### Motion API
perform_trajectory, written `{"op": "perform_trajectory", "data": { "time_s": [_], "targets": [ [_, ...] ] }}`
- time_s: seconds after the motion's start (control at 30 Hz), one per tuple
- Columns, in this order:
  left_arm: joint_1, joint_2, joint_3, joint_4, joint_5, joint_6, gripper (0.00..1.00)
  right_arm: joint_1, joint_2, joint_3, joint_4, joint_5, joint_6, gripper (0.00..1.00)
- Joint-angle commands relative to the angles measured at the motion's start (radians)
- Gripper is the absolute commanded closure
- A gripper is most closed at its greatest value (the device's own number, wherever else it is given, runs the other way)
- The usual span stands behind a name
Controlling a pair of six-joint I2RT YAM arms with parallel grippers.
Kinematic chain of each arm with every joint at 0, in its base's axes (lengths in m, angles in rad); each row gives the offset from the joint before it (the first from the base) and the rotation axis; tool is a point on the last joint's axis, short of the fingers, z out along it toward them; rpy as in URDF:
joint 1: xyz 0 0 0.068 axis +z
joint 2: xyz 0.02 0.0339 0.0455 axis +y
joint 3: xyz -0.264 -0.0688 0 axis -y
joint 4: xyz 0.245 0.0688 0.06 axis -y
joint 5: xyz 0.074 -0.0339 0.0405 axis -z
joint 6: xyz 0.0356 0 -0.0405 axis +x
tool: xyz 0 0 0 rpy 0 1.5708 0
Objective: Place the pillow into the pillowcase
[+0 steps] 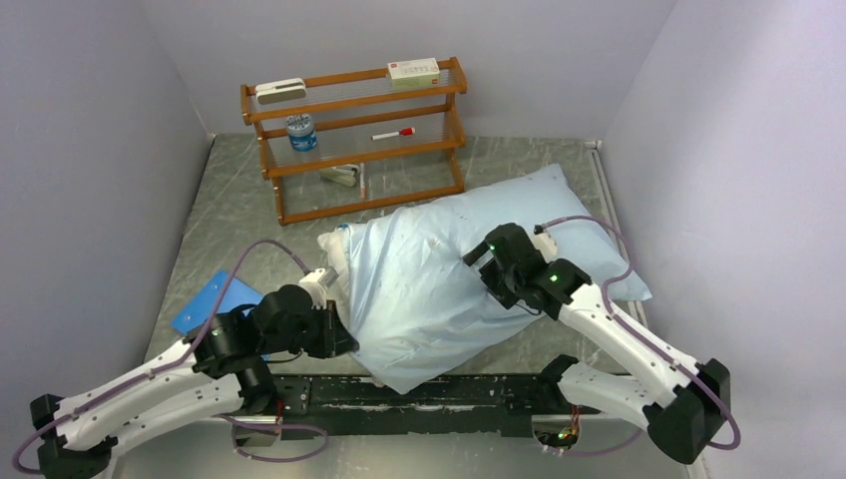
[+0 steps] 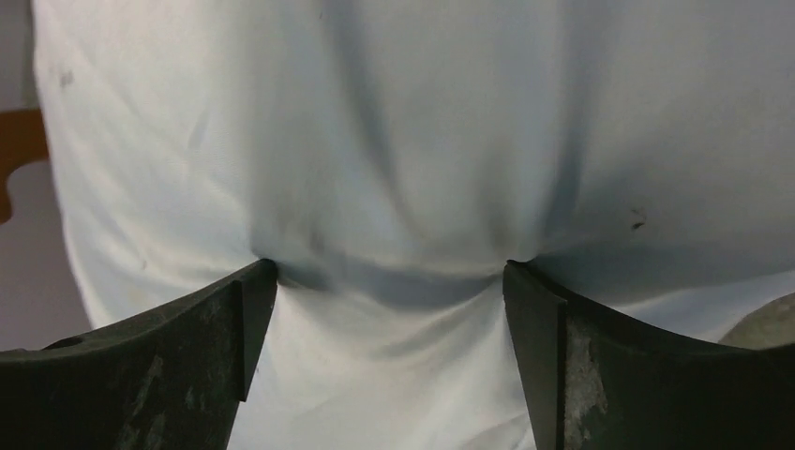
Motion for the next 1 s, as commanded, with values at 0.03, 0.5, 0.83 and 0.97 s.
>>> {"op": "perform_trajectory", "data": {
  "time_s": [0.03,0.5,0.83,0.97],
  "targets": [
    [-0.006,0.077,0.042,0.028,-0.001,-0.045,0.67,-0.009,0.066,-0.047,0.160,0.207,-0.063,0.19],
    [0.413,0.485,0.377,0.120,-0.026,0.262,0.55,-0.491,0.222,0.063,0.379,-0.059,-0.555,1.00],
    [0.829,0.564,0.238,0.370,0.403,0.253,0.56,-0.450,0.120,0.247,0.143,-0.164,-0.777,0.36],
    [0.891,0.569,0.200,0.419,0.449,0.308,0.51,-0.285,0.105,0.335,0.143,-0.132,-0.790,0.39]
  ]
}}
